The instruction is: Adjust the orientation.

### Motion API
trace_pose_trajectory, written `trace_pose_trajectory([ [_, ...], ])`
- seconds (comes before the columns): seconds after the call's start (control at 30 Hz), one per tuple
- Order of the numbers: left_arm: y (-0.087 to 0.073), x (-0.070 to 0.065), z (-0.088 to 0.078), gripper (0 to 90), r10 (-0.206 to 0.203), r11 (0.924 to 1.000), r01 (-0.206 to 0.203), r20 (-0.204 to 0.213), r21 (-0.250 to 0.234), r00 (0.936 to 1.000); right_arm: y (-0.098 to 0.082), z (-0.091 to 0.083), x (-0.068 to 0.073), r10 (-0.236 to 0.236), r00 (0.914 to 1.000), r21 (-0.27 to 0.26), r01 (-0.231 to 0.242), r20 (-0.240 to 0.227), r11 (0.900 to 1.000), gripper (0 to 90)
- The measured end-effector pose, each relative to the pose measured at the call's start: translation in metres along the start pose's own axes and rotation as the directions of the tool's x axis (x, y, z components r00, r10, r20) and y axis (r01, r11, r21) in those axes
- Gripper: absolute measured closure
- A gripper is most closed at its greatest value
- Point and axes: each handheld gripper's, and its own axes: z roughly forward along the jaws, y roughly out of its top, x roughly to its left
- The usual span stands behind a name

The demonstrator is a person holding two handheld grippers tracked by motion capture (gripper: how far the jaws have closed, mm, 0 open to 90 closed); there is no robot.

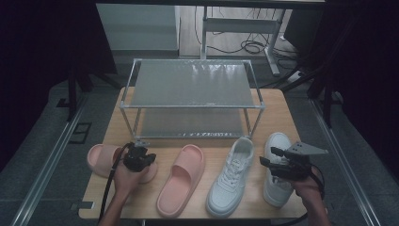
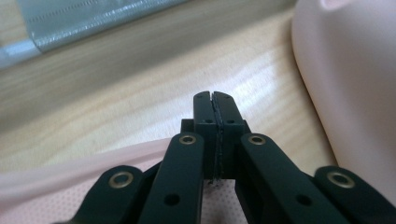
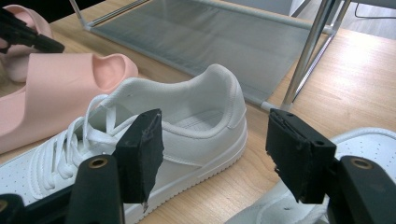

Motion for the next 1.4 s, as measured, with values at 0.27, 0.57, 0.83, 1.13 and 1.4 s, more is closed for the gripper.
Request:
trace_pose_trajectory([
  [0.27, -0.021, -0.005, -0.016, 89.3, 0.005, 0.9999, -0.005, 0.019, -0.009, 0.9998, 0.000, 0.000, 0.001, -0.002, 1.0000, 0.002, 0.002, -0.001, 1.000, 37.3],
  [0.57, -0.035, -0.002, -0.029, 89.2, -0.008, 0.9997, 0.009, 0.034, -0.025, 0.9994, 0.000, 0.002, 0.002, -0.002, 1.0000, 0.005, 0.002, -0.004, 1.000, 37.3],
  [0.83, -0.046, -0.005, -0.037, 89.4, -0.006, 0.9996, 0.006, 0.025, -0.027, 0.9997, -0.001, 0.001, -0.001, 0.003, 1.0000, 0.005, -0.003, -0.002, 1.000, 37.3],
  [1.13, -0.058, -0.006, -0.047, 89.4, -0.010, 0.9997, 0.010, 0.020, -0.023, 0.9998, 0.000, 0.000, 0.001, -0.001, 1.0000, 0.002, 0.001, -0.001, 1.000, 37.3],
  [1.4, -0.066, -0.003, -0.053, 89.2, -0.018, 0.9994, 0.019, 0.026, -0.028, 0.9995, 0.000, 0.001, 0.001, 0.000, 1.0000, 0.002, 0.000, -0.001, 1.000, 37.3],
])
